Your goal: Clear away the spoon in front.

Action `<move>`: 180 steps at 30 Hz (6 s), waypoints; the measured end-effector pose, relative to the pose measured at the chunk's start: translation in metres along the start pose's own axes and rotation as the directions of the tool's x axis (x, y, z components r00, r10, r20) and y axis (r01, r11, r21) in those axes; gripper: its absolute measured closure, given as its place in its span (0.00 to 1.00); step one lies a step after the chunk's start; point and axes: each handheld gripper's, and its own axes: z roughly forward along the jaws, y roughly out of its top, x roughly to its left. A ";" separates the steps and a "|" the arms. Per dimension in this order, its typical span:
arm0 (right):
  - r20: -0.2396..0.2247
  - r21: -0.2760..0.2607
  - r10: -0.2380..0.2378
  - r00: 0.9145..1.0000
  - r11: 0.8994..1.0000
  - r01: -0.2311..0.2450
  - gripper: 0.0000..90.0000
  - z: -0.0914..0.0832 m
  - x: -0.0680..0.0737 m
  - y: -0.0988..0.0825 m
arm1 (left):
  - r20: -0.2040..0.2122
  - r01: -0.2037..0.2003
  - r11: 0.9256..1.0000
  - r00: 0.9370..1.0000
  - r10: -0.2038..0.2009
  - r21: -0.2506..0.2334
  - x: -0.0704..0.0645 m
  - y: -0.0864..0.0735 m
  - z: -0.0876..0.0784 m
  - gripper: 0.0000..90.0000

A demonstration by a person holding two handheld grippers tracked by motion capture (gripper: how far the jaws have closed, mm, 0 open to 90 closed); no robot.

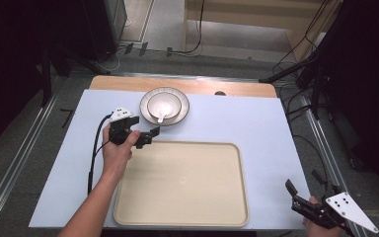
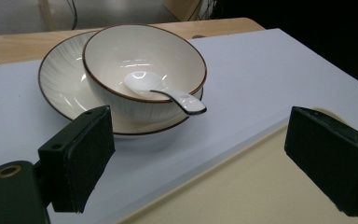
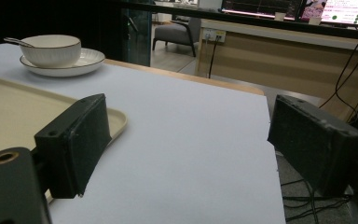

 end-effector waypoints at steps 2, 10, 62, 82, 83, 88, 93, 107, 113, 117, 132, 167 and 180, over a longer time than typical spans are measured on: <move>0.000 0.004 -0.001 1.000 1.000 0.001 0.15 0.000 -0.001 0.000 | -0.023 0.005 1.000 1.000 -0.005 0.004 -0.001 0.003 0.005 0.14; 0.000 0.003 -0.001 1.000 1.000 0.001 0.15 0.001 -0.001 -0.001 | -0.045 0.047 0.999 0.998 -0.046 0.018 0.000 0.011 0.021 0.33; -0.001 0.008 -0.002 1.000 1.000 0.002 0.15 0.003 -0.002 -0.001 | -0.053 0.138 0.990 0.989 -0.139 -0.021 -0.002 0.021 0.005 0.98; -0.008 0.008 -0.019 1.000 1.000 0.019 0.15 0.005 0.002 0.000 | -0.042 0.112 0.985 0.992 -0.118 -0.132 -0.008 0.001 -0.058 0.98; -0.008 0.007 -0.017 1.000 1.000 0.017 0.15 0.005 0.002 0.000 | -0.045 0.110 0.984 0.992 -0.118 -0.137 -0.008 -0.001 -0.061 0.98; -0.009 0.007 -0.015 1.000 1.000 0.015 0.15 0.005 0.003 0.001 | -0.045 0.110 0.982 0.992 -0.118 -0.151 -0.012 -0.010 -0.073 0.98; -0.011 0.006 -0.016 1.000 1.000 0.016 0.15 0.005 0.003 0.001 | -0.051 0.118 0.980 0.990 -0.128 -0.159 -0.013 -0.022 -0.081 0.98; -0.010 0.009 -0.017 1.000 1.000 0.017 0.15 0.005 0.005 0.001 | -0.070 0.127 0.977 0.988 -0.141 -0.169 -0.012 -0.055 -0.103 0.98; -0.012 0.009 -0.021 1.000 1.000 0.021 0.15 0.006 0.006 0.001 | -0.088 0.136 0.975 0.984 -0.154 -0.177 -0.010 -0.067 -0.110 0.98; -0.011 0.013 -0.021 1.000 1.000 0.021 0.15 0.006 0.007 0.001 | -0.096 0.137 0.976 0.983 -0.155 -0.169 -0.012 -0.075 -0.114 0.98; -0.010 0.011 -0.025 1.000 1.000 0.025 0.15 0.006 0.007 0.002 | -0.115 0.141 0.982 0.981 -0.156 -0.127 -0.023 -0.106 -0.107 0.98; -0.013 0.007 -0.015 1.000 1.000 0.015 0.15 0.004 0.006 0.001 | -0.208 0.090 0.994 0.975 -0.074 0.067 -0.027 -0.120 -0.080 0.38; -0.013 0.018 -0.016 1.000 1.000 0.017 0.15 0.004 0.006 -0.001 | -0.133 0.059 0.998 0.989 -0.060 -0.016 -0.015 -0.111 -0.098 0.00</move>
